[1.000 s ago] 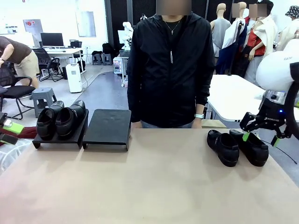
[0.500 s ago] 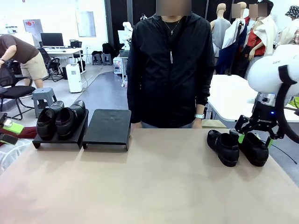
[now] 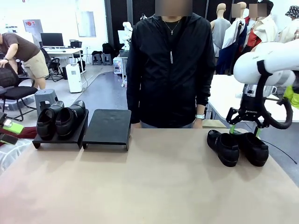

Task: Organize the shoes by placing them on the stand.
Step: Pick up one Shoe and place it in the middle of the table.

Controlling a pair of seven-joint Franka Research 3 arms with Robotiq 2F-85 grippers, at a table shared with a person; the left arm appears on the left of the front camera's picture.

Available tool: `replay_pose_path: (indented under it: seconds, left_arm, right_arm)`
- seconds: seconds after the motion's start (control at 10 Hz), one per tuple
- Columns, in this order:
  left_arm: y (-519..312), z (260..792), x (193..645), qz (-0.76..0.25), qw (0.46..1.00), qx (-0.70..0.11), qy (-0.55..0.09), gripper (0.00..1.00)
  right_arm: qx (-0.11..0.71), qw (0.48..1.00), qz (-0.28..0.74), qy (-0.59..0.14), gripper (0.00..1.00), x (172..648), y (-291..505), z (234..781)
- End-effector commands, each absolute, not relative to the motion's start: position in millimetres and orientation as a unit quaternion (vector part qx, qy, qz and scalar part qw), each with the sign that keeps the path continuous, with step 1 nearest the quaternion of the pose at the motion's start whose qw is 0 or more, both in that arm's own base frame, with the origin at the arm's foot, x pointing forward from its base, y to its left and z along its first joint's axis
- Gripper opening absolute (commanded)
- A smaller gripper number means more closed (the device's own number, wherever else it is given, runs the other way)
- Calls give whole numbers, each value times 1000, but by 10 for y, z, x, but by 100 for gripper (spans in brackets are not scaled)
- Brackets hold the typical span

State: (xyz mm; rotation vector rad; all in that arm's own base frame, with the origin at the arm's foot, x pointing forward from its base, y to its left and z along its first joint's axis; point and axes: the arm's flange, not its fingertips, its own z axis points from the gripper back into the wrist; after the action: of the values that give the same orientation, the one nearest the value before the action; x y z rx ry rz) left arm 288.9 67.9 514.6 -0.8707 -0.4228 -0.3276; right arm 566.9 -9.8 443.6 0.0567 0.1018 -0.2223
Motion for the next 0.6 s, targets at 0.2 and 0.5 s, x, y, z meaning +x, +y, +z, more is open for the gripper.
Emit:
replay_pose_path:
  seconds: [0.2, 0.5]
  left_arm:
    - [703, 5149, 2879, -161, 874, -414, -199, 100]
    - [703, 5149, 2879, -161, 874, -414, -199, 100]
  right_arm:
    - [32, 985, -135, 100, 100, 6194, -247, 4202]
    - [44, 984, -121, 123, 100, 6182, -180, 4035]
